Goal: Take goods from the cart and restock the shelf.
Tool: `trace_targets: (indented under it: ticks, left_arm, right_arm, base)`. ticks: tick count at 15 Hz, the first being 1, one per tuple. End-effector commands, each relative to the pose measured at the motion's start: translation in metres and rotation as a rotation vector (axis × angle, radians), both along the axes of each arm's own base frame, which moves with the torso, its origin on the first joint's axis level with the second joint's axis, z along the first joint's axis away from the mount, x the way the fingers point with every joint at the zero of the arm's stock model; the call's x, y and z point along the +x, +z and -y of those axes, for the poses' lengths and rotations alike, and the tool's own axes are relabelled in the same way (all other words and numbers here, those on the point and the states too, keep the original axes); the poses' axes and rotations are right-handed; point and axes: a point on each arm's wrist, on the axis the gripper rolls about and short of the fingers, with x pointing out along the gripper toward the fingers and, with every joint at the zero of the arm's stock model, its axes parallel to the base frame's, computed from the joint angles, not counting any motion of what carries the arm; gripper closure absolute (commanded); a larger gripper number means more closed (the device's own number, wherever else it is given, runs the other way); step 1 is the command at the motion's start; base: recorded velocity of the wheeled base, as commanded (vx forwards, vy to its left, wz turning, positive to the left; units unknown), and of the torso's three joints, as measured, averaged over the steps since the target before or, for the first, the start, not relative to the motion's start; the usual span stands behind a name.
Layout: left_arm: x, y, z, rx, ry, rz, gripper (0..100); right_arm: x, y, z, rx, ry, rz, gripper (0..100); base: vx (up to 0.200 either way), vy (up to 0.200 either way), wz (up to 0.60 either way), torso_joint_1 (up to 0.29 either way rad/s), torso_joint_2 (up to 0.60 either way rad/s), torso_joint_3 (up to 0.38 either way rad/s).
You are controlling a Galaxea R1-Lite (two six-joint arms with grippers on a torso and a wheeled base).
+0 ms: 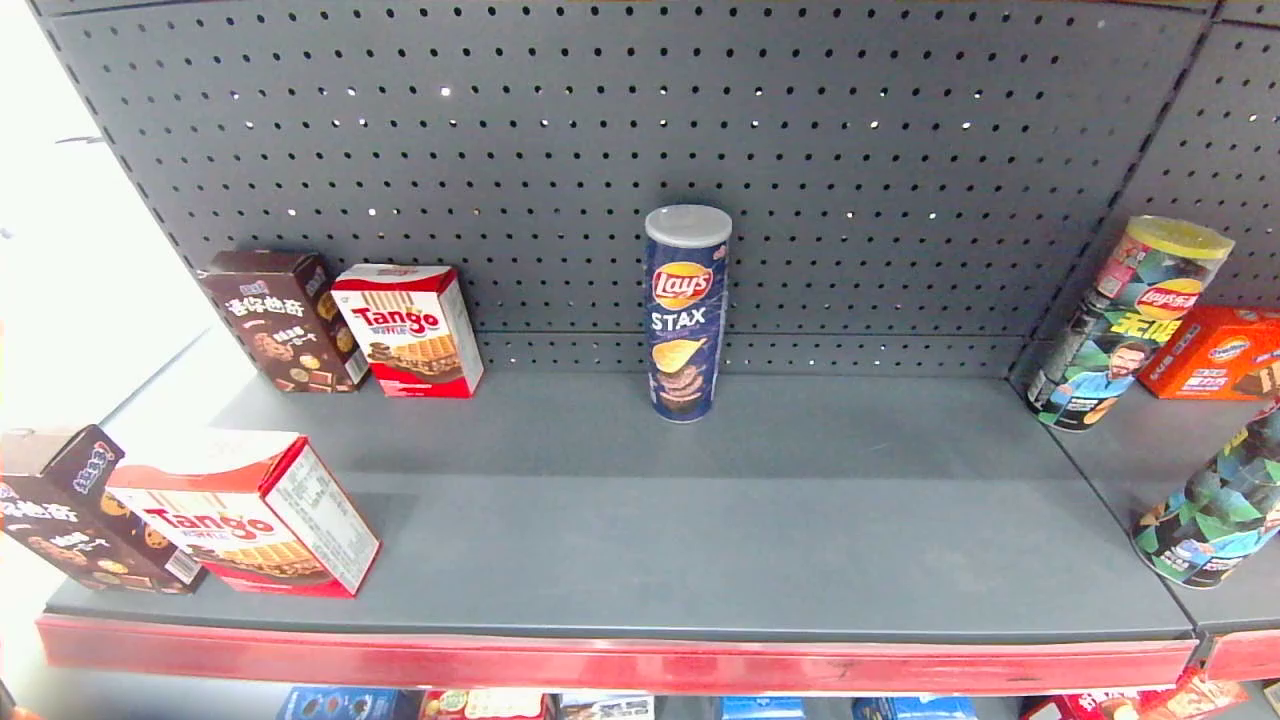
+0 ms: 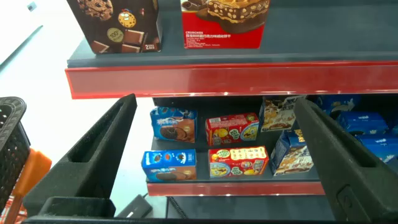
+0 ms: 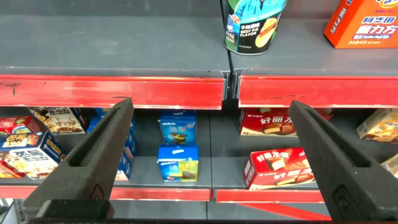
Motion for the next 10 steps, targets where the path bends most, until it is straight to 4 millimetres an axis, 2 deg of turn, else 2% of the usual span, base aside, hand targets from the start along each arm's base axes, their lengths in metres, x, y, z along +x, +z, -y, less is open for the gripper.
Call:
trace_targets:
  ticks: [1, 10]
  left_arm:
    - [0.0002, -0.0005, 0.0000, 0.000, 0.000, -0.003, 0]
    - [0.0002, -0.0005, 0.0000, 0.000, 0.000, -0.003, 0]
  right_arm:
    - [0.0000, 0.0001, 0.0000, 0.000, -0.001, 0.001, 0]
    - [0.0000, 0.0001, 0.0000, -0.003, -0.001, 0.001, 0]
  base:
    - [0.000, 0.000, 0.00, 0.000, 0.00, 0.000]
    - [0.000, 0.000, 0.00, 0.000, 0.00, 0.000]
